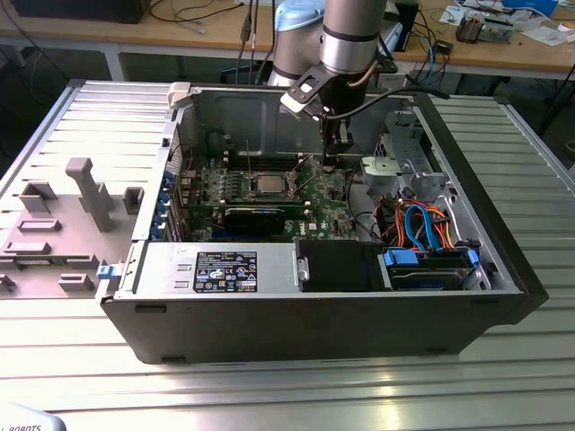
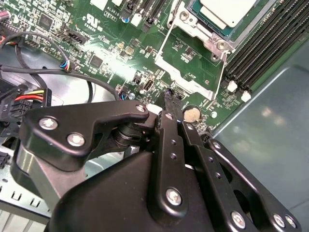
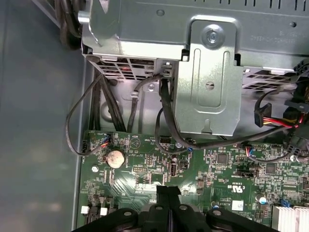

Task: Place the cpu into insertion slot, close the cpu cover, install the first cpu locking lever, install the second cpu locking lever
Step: 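Close the cpu cover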

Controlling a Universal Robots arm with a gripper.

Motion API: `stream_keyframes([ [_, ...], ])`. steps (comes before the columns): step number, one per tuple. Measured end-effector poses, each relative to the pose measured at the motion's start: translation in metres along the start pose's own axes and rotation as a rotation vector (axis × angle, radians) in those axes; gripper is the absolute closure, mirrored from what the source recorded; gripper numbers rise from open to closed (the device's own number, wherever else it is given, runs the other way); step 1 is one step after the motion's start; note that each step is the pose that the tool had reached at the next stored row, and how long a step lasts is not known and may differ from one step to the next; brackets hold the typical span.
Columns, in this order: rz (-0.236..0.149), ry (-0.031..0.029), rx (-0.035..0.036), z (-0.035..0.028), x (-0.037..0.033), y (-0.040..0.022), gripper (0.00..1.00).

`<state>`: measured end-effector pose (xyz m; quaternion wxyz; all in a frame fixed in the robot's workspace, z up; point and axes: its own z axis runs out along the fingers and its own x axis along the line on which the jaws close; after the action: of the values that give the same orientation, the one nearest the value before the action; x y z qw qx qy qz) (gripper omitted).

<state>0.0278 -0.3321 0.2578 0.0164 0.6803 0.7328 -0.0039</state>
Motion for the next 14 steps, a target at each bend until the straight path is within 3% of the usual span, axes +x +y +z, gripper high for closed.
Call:
stream_keyframes([
  [4,0.0,0.0025,-0.0001,0.0015,0.0001,-0.0005,0.89],
  [14,0.0,0.0107,-0.0017,0.0013,0.001,-0.0122,0.89],
])
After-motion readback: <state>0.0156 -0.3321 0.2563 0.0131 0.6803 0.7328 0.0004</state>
